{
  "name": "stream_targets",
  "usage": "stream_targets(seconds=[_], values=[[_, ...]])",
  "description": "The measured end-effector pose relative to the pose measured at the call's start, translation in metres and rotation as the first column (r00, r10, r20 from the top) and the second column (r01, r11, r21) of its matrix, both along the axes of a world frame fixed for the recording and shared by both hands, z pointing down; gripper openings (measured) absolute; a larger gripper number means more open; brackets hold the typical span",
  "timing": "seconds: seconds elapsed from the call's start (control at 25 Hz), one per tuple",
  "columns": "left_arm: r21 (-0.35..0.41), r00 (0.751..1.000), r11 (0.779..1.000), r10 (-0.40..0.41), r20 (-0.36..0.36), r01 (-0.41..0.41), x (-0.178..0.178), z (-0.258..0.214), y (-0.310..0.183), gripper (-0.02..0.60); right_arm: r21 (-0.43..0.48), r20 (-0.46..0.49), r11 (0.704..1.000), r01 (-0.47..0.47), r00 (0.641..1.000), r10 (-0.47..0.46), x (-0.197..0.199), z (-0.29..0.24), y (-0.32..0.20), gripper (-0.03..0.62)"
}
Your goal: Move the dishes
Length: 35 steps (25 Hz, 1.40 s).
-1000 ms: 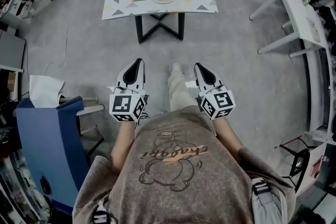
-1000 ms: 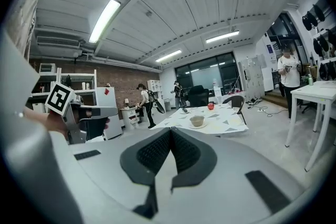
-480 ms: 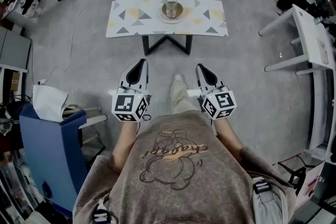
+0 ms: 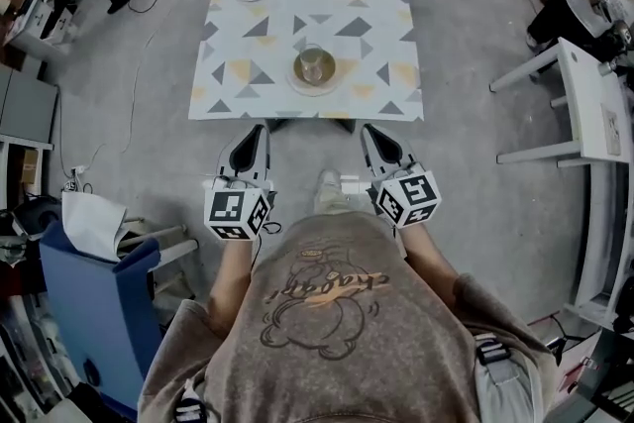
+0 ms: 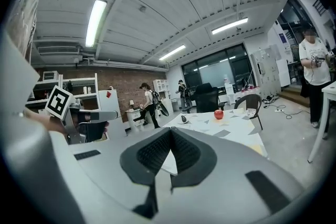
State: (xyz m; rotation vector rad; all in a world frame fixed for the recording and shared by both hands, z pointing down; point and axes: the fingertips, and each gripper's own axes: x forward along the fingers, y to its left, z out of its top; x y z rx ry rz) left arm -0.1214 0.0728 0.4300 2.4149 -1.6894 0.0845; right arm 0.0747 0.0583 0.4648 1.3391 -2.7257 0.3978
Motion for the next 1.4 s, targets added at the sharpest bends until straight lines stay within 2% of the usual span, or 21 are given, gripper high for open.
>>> stream_targets(seconds=[0.28,0.56,0.8,1.4], values=[[0.001,0.999,0.999,-0.052,0.003,0.052,0.003,-0.002,-0.056,0.028,-0.008,0.002,0.998,0.061,0.998,-0.061,0.004,0.000,-0.062,0.002],[0.016,0.997,0.997,-0.082,0.006,0.082,0.006,-0.003,-0.089,0.028,0.004,0.002,0.996,0.091,0.996,-0.091,0.003,0.001,-0.099,0.002],[0.012,0.998,0.998,-0.065,0.015,0.065,0.003,-0.006,-0.113,0.028,0.003,0.004,0.996,0.087,0.996,-0.087,-0.002,-0.005,-0.121,0.003],[-0.007,0.999,0.999,0.039,0.012,-0.039,-0.010,0.000,-0.165,0.028,0.022,0.011,1.000,-0.008,1.000,0.007,-0.018,-0.008,-0.166,0.003]])
